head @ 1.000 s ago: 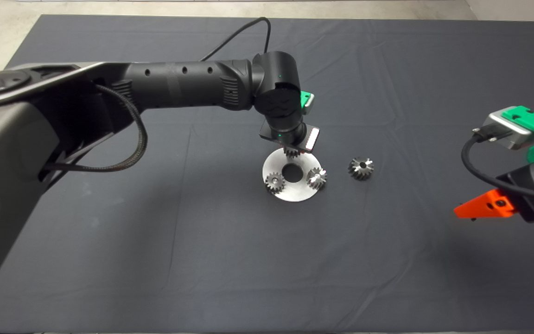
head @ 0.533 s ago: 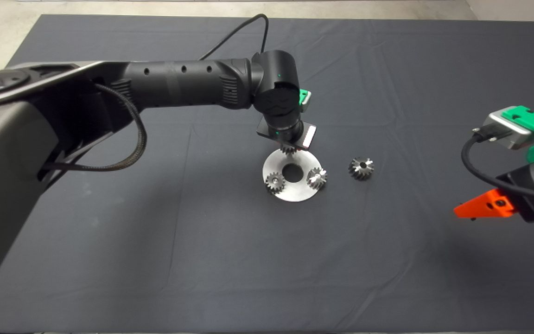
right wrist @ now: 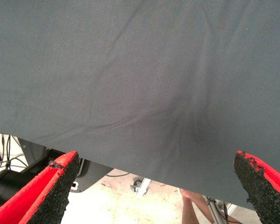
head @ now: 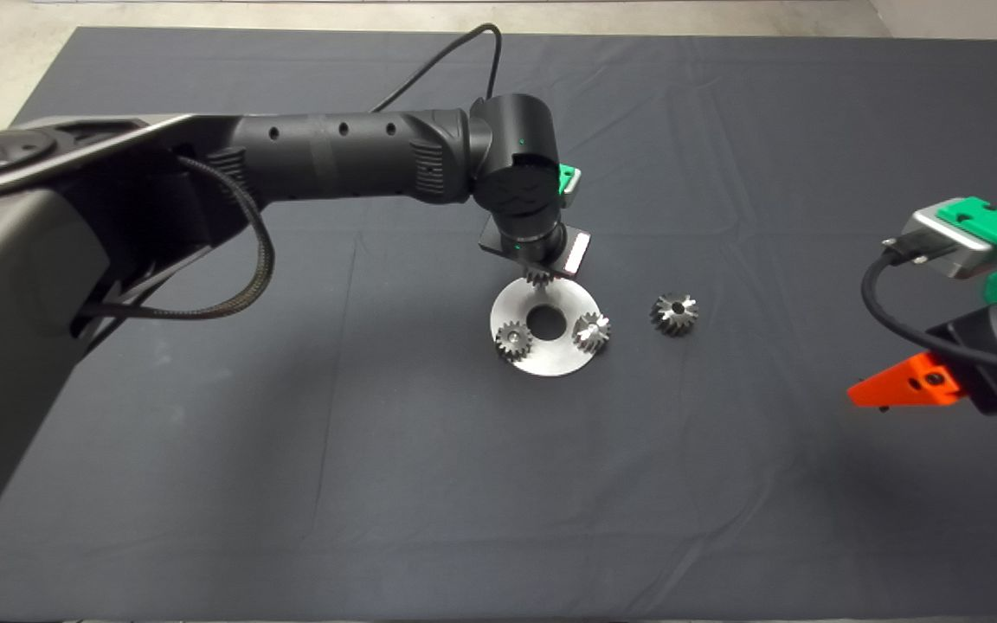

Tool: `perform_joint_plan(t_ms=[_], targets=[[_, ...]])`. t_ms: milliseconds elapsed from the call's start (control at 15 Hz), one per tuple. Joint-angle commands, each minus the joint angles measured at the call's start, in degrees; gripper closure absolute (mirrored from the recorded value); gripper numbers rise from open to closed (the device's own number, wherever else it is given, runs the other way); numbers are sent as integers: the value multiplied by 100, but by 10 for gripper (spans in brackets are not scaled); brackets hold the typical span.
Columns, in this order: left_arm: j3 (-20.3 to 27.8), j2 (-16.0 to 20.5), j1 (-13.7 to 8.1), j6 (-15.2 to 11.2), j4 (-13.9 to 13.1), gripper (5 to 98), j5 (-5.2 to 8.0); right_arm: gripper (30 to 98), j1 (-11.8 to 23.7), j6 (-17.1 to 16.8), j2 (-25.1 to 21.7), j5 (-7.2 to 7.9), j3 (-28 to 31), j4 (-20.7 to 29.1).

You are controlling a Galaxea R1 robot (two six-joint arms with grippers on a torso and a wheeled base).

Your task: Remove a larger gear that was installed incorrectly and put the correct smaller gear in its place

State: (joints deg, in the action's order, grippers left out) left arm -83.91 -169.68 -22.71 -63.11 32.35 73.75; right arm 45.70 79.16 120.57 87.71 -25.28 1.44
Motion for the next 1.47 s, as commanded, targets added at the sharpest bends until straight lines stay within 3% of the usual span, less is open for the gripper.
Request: perform_joint_plan(t_ms=[0,1400], targets=[[52,-18,-93,18,78,685,-19,407,115,38,-20,211,24,190],[104,-18,-111,-299,43,684,-63,407,115,21,-11,211,24,181]])
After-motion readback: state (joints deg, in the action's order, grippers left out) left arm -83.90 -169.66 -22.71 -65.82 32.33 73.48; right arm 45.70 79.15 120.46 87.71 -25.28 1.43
